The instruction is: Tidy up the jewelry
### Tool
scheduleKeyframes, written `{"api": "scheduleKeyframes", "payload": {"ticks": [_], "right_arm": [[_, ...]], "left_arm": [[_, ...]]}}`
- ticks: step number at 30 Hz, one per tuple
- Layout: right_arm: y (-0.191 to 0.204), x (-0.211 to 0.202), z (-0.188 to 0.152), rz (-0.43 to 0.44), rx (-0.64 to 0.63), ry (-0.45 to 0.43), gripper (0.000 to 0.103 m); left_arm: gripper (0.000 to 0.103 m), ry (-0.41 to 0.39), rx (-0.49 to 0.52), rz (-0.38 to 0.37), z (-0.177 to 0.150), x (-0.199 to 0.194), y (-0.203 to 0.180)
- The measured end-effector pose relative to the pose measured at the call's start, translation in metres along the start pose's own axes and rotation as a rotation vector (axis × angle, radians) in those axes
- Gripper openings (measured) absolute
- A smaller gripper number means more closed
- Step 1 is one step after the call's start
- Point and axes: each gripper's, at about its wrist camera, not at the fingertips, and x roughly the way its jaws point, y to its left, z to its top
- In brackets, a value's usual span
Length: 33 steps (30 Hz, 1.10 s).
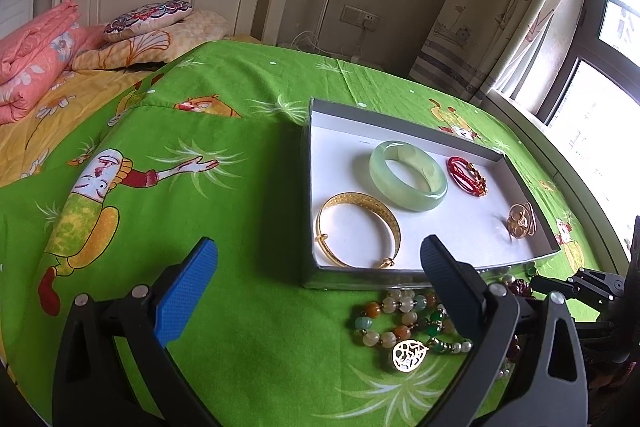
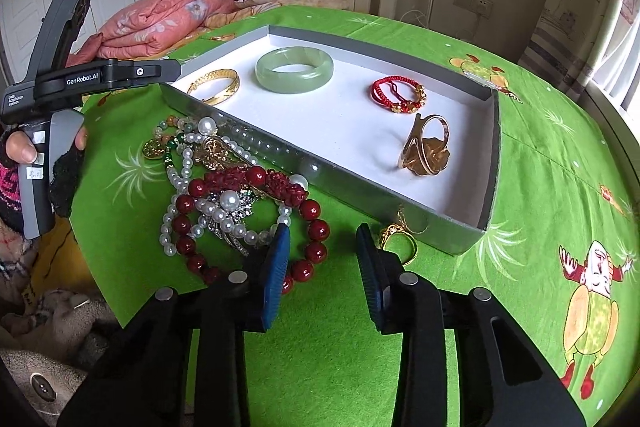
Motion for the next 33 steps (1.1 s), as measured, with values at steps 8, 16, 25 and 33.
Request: {"api": "scheduleKeyframes", "payload": {"ticks": [8, 16, 25, 33], "right_arm": [[0.013, 0.005, 0.006, -0.048, -0.057, -0.016, 0.035], [0.02, -0.002, 0.002, -0.031, -0.114, -0.061, 0.013], [-0.002, -0.04, 0.007, -0.054, -0.054, -0.22, 0.013], [-0.021, -0.05, 0.007, -0.017, 0.013, -0.254, 0.013]], "left_arm": [[0.1, 0.0, 0.003, -0.004, 0.0, 0.002, -0.002], [0.1, 0.001, 0.002, -0.004, -0.001, 0.002, -0.002], [0.1, -0.037, 0.07, -0.025, -0.003, -0.006, -0.013], [0.084, -0.119, 0.587, -0.012, -0.04, -0.02, -0.1]]}}
